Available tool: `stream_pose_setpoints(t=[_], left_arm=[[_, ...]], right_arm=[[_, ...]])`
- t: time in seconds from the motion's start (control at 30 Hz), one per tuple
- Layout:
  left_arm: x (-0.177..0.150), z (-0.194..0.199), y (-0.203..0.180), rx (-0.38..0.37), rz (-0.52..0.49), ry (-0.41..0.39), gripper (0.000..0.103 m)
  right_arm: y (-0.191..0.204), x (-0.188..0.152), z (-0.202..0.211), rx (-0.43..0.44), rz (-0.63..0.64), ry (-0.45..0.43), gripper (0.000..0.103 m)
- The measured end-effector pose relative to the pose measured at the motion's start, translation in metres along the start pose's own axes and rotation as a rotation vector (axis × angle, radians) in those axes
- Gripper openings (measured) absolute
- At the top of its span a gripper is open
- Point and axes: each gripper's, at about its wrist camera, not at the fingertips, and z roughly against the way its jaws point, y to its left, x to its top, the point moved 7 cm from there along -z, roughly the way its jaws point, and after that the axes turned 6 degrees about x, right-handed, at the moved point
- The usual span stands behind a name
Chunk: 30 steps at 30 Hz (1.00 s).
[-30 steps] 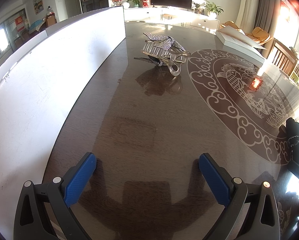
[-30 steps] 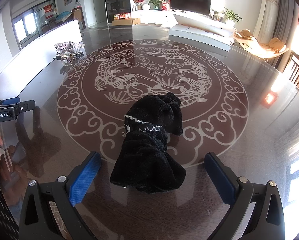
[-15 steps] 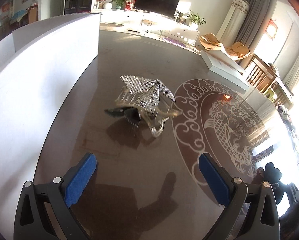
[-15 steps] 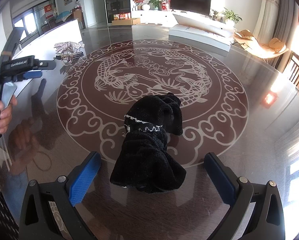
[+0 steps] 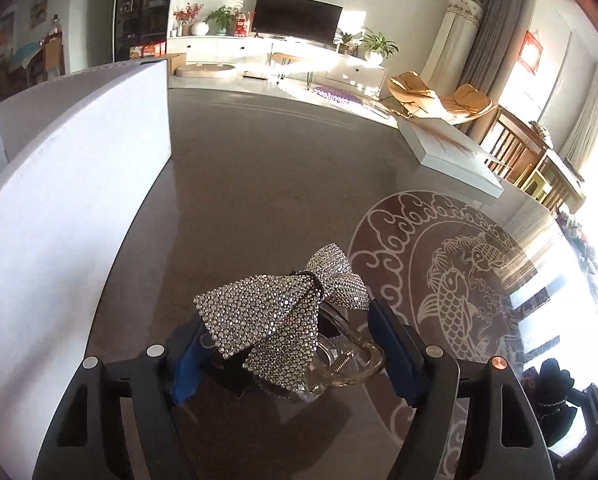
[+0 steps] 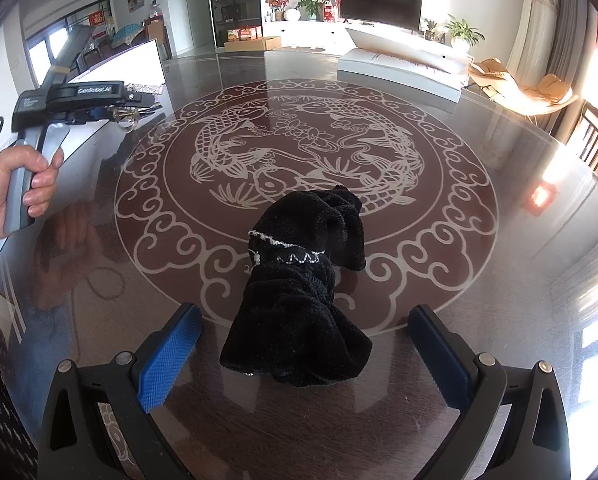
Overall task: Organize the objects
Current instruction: 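Grasp the rhinestone bow hair clip with the left tool, then drop the bow clip into the bin with the left tool while the right tool drops the scrunchie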
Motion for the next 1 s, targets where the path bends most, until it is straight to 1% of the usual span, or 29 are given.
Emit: stream_pose_setpoints(t=[0.03, 0.07, 0.1, 0.13, 0.2, 0.3, 0.33, 0.37, 0.4, 0.43, 0.47, 0.5, 0.57, 0.6, 0.67, 0.73, 0.8, 0.87, 0.93, 1.0], left_arm=[[-0.006, 0.010, 0.002, -0.007, 0.014, -0.005, 0.074], [-0.011, 0.020, 0.003, -0.011, 0.020, -0.011, 0.074], [-0.017, 0.032, 0.003, -0.013, 0.019, -0.021, 0.074], [-0.022, 0.042, 0.002, -0.013, 0.015, -0.032, 0.074], [-0.030, 0.062, 0.002, -0.014, 0.011, -0.048, 0.074], [-0.041, 0.092, 0.007, -0.030, 0.032, -0.062, 0.074], [-0.042, 0.100, 0.007, -0.037, 0.042, -0.068, 0.074], [-0.043, 0.108, 0.008, -0.042, 0.052, -0.074, 0.074], [-0.045, 0.118, 0.011, -0.047, 0.061, -0.082, 0.074], [-0.045, 0.127, 0.014, -0.051, 0.072, -0.093, 0.074], [-0.045, 0.137, 0.019, -0.053, 0.083, -0.104, 0.074], [-0.045, 0.148, 0.027, -0.054, 0.099, -0.114, 0.074], [-0.044, 0.167, 0.048, -0.058, 0.139, -0.130, 0.074], [-0.041, 0.175, 0.061, -0.052, 0.159, -0.138, 0.074], [-0.035, 0.191, 0.092, -0.021, 0.198, -0.154, 0.074], [-0.030, 0.205, 0.130, 0.047, 0.226, -0.166, 0.074], [-0.030, 0.215, 0.171, 0.126, 0.261, -0.163, 0.074], [-0.032, 0.218, 0.208, 0.197, 0.294, -0.139, 0.074], [-0.040, 0.216, 0.239, 0.275, 0.316, -0.101, 0.074], [-0.049, 0.207, 0.264, 0.323, 0.333, -0.049, 0.074]], right_arm=[[-0.001, 0.001, 0.003, 0.048, -0.019, -0.017, 0.103], [-0.003, 0.003, 0.008, 0.129, -0.051, -0.049, 0.103], [-0.007, 0.005, 0.013, 0.187, -0.089, -0.073, 0.103], [-0.013, 0.008, 0.016, 0.208, -0.127, -0.079, 0.103], [-0.017, 0.019, 0.018, 0.208, -0.145, -0.064, 0.103], [-0.006, 0.037, 0.006, 0.204, -0.059, 0.006, 0.103], [-0.001, 0.038, -0.004, 0.188, -0.019, 0.063, 0.093], [0.002, 0.036, -0.013, 0.158, 0.015, 0.116, 0.057], [0.003, 0.036, -0.015, 0.095, 0.063, 0.123, 0.045], [0.007, 0.036, -0.016, 0.081, 0.089, 0.144, 0.040], [0.010, 0.035, -0.017, 0.086, 0.087, 0.167, 0.039], [0.014, 0.037, -0.016, 0.086, 0.084, 0.171, 0.039], [0.029, 0.048, -0.010, 0.085, 0.103, 0.151, 0.039], [0.046, 0.059, -0.005, 0.112, 0.112, 0.131, 0.039], [0.089, 0.087, 0.007, 0.200, 0.143, 0.078, 0.039], [0.145, 0.116, 0.021, 0.295, 0.203, 0.026, 0.039], [0.210, 0.144, 0.030, 0.398, 0.266, -0.013, 0.039], [0.275, 0.168, 0.035, 0.493, 0.322, -0.039, 0.039], [0.335, 0.188, 0.031, 0.565, 0.365, -0.044, 0.039], [0.385, 0.204, 0.016, 0.588, 0.403, -0.027, 0.039]])
